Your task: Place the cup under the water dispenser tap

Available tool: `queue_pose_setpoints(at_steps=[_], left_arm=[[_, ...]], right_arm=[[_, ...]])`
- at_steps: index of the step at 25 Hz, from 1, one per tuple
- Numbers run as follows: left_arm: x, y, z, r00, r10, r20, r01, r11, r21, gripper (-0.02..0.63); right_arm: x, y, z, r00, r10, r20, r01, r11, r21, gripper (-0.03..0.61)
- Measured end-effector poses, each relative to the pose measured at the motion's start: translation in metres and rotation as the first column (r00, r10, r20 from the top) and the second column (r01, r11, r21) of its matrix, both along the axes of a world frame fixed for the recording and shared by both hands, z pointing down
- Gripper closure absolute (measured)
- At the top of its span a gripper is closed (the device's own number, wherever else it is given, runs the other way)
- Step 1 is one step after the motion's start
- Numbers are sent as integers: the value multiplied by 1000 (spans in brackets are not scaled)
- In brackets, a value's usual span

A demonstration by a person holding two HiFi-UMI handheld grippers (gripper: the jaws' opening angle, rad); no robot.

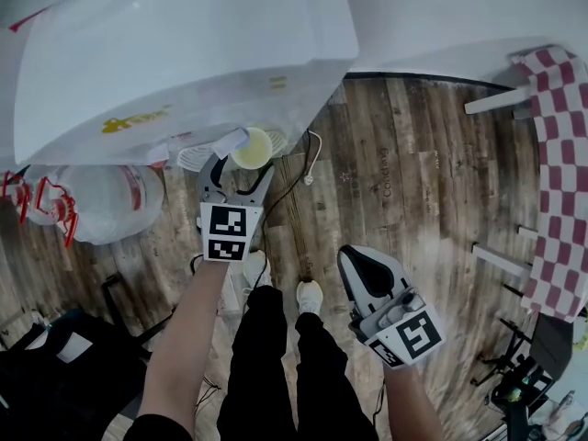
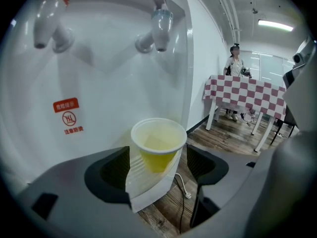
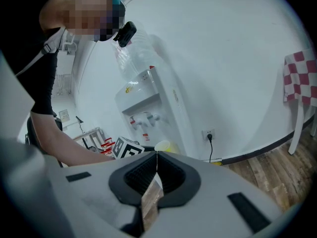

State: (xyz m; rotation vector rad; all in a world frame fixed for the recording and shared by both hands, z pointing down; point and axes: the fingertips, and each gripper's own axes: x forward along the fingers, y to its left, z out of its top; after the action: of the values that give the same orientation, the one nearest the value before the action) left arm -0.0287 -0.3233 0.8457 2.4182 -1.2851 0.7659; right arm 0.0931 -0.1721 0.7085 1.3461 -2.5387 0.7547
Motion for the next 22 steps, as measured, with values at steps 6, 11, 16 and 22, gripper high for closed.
queue_pose_setpoints(at_steps=[6,11,16,22], left_arm=[[-9,16,-22,1000,-24,9,24,1000,-6,259],[-16,35,-55,999,-48,-9,48,999,-17,262],[-20,59,-104,997,-68,-47,67,998,-10,333],[-31,89,-167,991,-112,-72,112,994,2,411]], right_arm=[[-4,5,-24,1000,-30,1,30,999,19,557],[-11,13,-51,998,-63,13,62,997,34,557],[-17,23,-85,995,-92,30,90,995,51,557],[-26,43,-129,990,-134,49,131,990,59,557]])
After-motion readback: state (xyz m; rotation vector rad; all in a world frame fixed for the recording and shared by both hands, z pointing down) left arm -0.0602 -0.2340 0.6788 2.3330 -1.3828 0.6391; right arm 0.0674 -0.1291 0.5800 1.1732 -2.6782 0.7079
